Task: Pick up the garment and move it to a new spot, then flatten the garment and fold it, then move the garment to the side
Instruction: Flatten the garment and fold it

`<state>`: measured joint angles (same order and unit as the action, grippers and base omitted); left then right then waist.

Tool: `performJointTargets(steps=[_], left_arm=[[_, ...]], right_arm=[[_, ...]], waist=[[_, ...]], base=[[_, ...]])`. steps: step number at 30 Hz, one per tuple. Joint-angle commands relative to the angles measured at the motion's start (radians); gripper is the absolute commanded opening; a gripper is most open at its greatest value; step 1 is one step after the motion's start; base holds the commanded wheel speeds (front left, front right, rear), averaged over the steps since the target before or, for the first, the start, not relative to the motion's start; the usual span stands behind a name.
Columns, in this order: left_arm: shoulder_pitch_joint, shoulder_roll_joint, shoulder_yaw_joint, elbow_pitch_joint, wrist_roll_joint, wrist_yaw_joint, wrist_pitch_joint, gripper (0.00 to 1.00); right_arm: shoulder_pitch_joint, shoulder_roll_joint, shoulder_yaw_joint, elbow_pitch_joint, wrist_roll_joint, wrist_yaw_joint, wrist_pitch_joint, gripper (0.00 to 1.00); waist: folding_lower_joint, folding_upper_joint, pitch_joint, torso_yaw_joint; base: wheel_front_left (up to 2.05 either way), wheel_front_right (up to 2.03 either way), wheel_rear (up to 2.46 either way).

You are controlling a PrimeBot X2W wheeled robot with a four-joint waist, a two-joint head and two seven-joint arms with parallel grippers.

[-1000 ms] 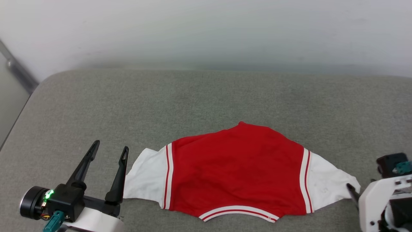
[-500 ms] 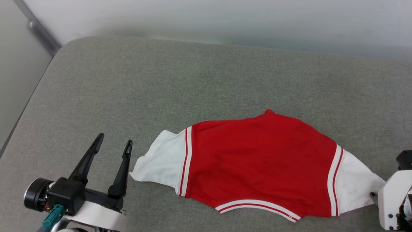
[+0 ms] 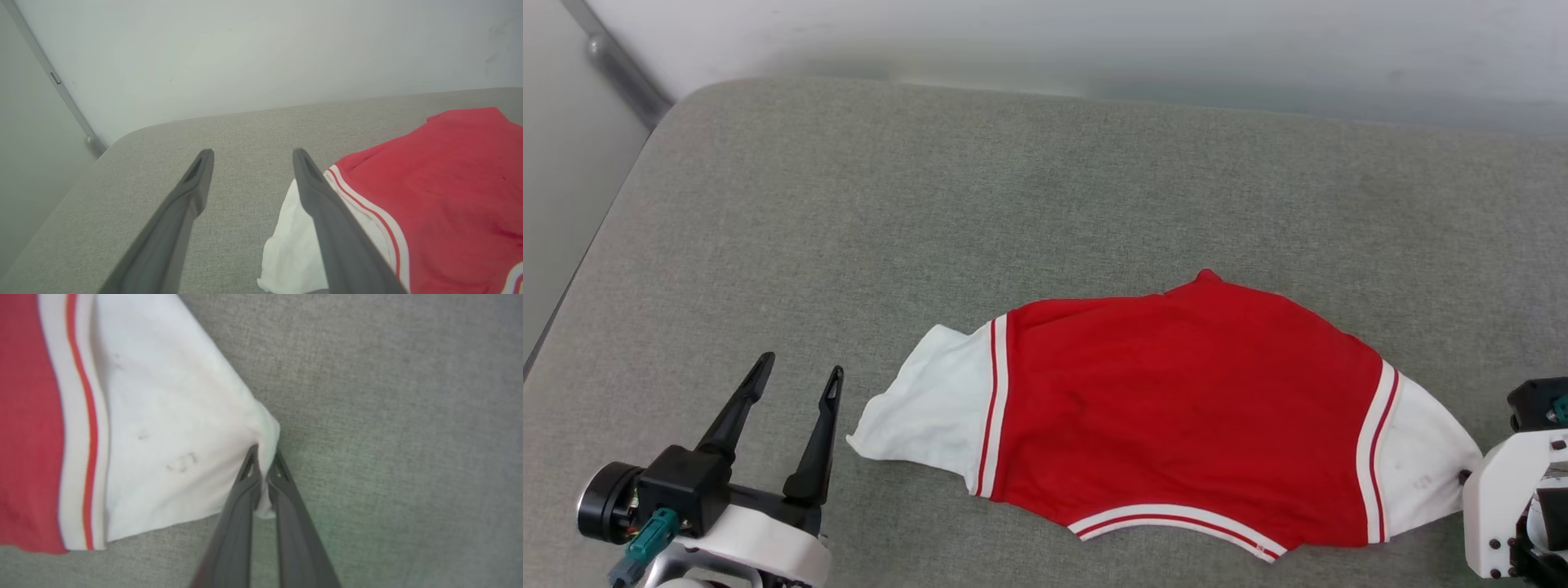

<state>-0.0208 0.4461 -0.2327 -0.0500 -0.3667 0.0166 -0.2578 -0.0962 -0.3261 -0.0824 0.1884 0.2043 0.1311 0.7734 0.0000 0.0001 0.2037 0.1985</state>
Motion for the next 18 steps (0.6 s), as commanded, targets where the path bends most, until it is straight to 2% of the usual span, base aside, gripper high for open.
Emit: performJointTargets(steps=[1,9,15,18], left_arm=[[0.000,0.007,0.004,0.009,-0.008,0.001,0.010,1.00],[0.030,0.033,0.002,0.018,-0.050,-0.006,0.107,1.00],[0.027,0.058,-0.046,-0.001,-0.104,-0.040,0.300,1.00],[0.000,0.064,-0.066,-0.016,-0.130,-0.036,0.405,1.00]], right_arm=[[0.035,-0.009,-0.003,0.029,0.009,-0.001,-0.004,0.00],[0.099,-0.055,-0.040,-0.074,0.039,-0.001,0.008,0.00],[0.141,-0.095,-0.046,-0.171,0.067,-0.001,0.042,0.00],[0.132,-0.087,-0.044,-0.201,0.068,-0.001,0.045,0.00]], waist=[[0.0000,-0.0001,-0.012,-0.019],[0.0000,-0.0001,-0.043,-0.078],[0.0000,-0.0001,-0.036,-0.125],[0.0000,-0.0001,-0.022,-0.142]], base=[[0.00,0.00,0.00],[0.00,0.00,0.00],[0.00,0.00,0.00],[0.00,0.00,0.00]])
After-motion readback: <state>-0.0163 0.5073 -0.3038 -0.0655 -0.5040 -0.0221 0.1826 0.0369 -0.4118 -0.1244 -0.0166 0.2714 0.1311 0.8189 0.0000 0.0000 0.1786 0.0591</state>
